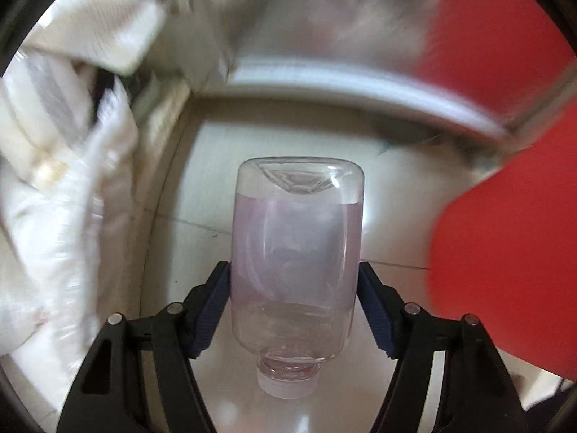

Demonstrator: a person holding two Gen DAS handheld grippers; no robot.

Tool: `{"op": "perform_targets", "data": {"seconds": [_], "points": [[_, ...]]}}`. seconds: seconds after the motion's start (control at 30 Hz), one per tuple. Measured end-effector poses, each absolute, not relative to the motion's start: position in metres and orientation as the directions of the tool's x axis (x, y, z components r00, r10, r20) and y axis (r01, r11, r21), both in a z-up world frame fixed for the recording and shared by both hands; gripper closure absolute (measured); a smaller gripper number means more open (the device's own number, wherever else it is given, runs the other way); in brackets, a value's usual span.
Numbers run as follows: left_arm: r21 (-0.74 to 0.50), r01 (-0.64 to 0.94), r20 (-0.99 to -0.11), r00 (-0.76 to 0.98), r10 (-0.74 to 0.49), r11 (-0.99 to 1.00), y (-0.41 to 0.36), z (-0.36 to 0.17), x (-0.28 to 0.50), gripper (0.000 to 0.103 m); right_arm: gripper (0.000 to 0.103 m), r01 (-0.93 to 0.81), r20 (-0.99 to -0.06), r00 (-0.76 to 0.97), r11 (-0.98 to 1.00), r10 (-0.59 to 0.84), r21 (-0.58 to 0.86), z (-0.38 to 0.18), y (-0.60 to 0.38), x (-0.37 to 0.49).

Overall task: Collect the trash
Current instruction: 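Lower the left tool holding the bottle toward the red bin, then open the left tool over the red bin to drop the bottle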

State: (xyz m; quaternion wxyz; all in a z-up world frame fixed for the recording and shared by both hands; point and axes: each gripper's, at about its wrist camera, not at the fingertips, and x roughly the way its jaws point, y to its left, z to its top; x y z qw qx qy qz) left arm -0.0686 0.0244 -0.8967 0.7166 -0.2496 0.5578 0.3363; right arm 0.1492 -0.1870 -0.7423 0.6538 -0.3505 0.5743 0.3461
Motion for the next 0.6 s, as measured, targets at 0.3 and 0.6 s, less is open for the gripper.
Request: {"op": "perform_targets", "data": {"seconds": [0.3,0.6], "points": [[0.057,-0.658,-0.891,0.305,0.335,0.751,-0.004,-0.748,-0.066,0.035,0.095,-0.853,-0.996,0.083,0.520,0.043,-0.049,-0.739,-0.184,0.154],[-0.013,-0.447,-0.864,0.455,0.215,0.894,-0.048,-0.675,-0.006,0.035,0.095,-0.837,-0.996,0.045,0.547,0.082,0.007,-0.737,-0.187,0.163]]}}
